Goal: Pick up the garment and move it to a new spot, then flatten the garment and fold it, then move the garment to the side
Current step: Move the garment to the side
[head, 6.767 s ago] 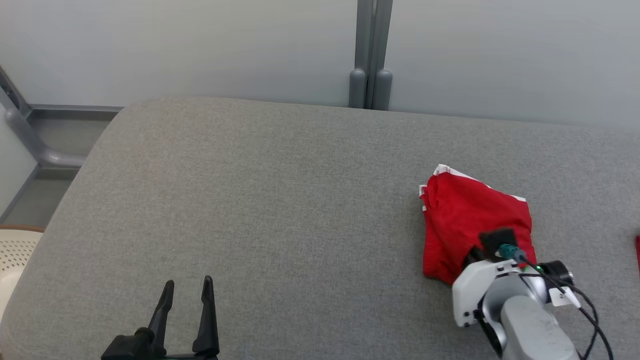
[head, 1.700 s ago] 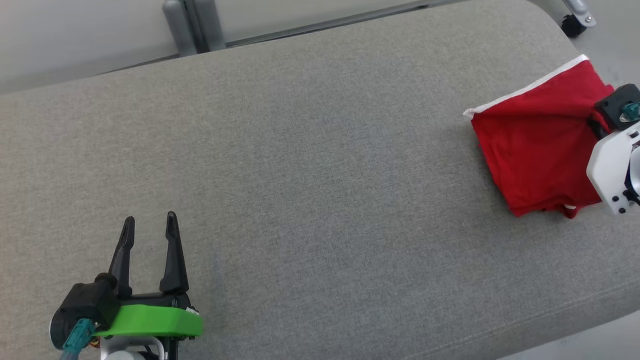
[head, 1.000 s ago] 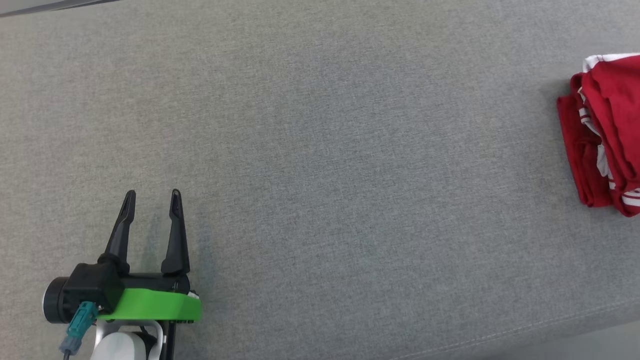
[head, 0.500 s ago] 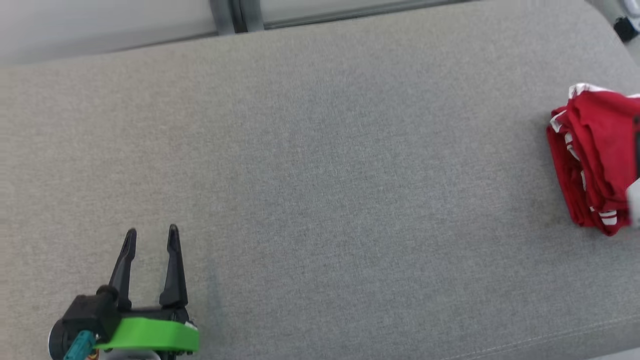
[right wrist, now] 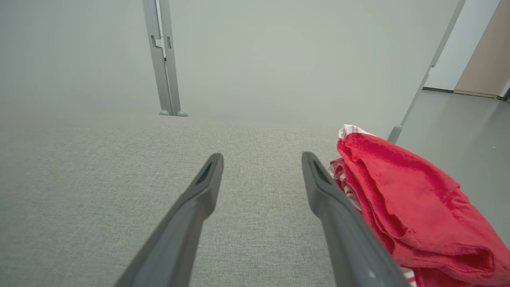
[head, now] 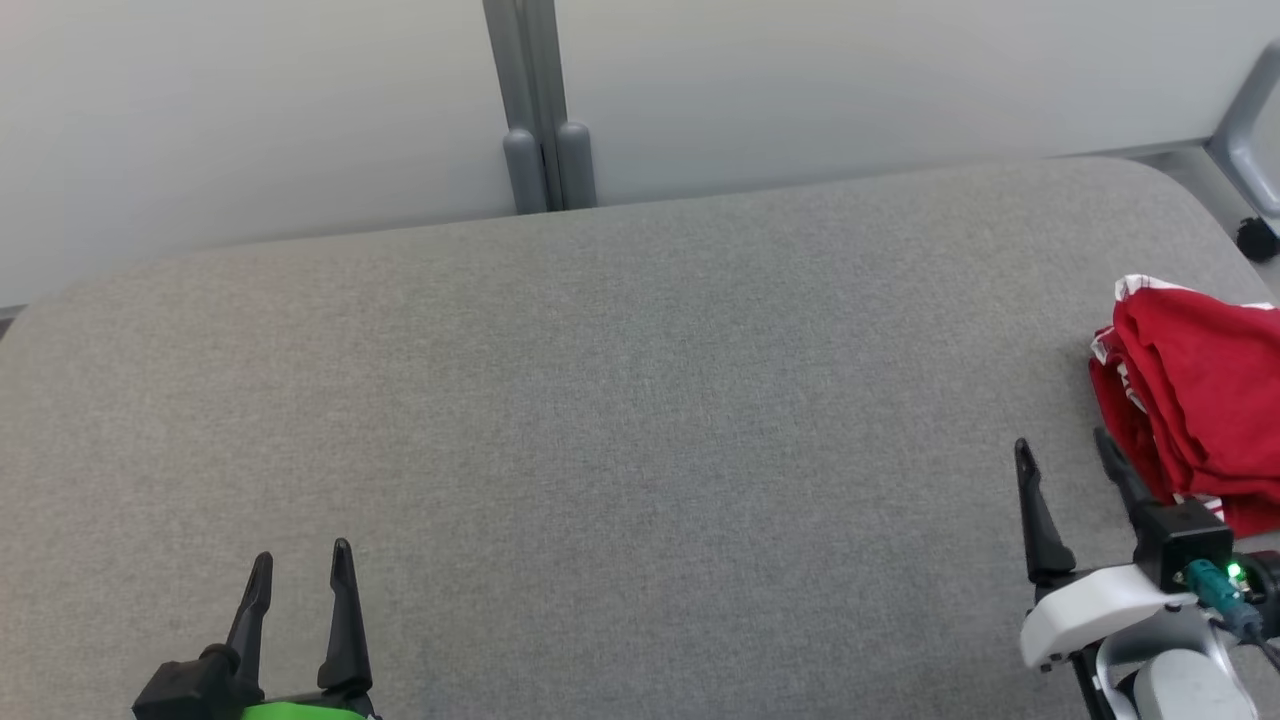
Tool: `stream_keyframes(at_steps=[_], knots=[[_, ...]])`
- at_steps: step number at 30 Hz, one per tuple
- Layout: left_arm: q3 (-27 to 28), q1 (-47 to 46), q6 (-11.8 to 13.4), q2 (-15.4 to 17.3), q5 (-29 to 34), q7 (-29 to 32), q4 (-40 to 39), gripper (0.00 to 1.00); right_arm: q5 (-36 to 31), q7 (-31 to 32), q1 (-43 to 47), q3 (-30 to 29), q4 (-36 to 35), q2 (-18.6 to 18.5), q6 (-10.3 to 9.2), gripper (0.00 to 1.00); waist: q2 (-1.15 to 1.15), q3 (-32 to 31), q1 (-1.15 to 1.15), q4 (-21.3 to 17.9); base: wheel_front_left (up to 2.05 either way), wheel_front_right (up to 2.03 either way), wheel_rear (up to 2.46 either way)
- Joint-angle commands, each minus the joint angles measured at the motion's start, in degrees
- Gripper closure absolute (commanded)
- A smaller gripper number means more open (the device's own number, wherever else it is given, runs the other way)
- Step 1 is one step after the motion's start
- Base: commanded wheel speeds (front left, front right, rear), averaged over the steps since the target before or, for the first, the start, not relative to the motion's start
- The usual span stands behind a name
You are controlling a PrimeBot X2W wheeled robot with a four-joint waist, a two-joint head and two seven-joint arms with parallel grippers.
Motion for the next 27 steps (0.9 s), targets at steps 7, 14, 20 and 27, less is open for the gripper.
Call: stream_keyframes(at_steps=[7,14,20,27], knots=[[0.68,1.85,0.42,0.21,0.35,-0.15,1.66,0.0,0.57,-0.44,3.87,-0.39,2.76,3.77,-0.12,0.0,0.0,-5.23,0.0,3.87,0.0,0.0,0.0],[0.64,1.96,-0.33,0.21,0.91,-0.16,3.17,0.0,-0.23,-0.47,5.62,-2.6,4.06,5.41,-0.12,0.0,0.0,-6.12,0.0,3.98,0.0,0.0,0.0],[-0.43,1.65,-0.98,0.21,1.38,-0.15,3.9,0.0,-0.52,-0.48,6.11,-2.55,4.47,5.63,-0.12,0.0,0.0,-6.09,0.0,3.91,0.0,0.0,0.0],[-1.2,0.83,-1.49,0.21,1.66,-0.16,4.15,0.0,0.57,-0.49,5.92,-1.96,4.26,5.65,-0.12,0.0,0.0,-5.7,0.0,3.55,0.0,0.0,0.0]])
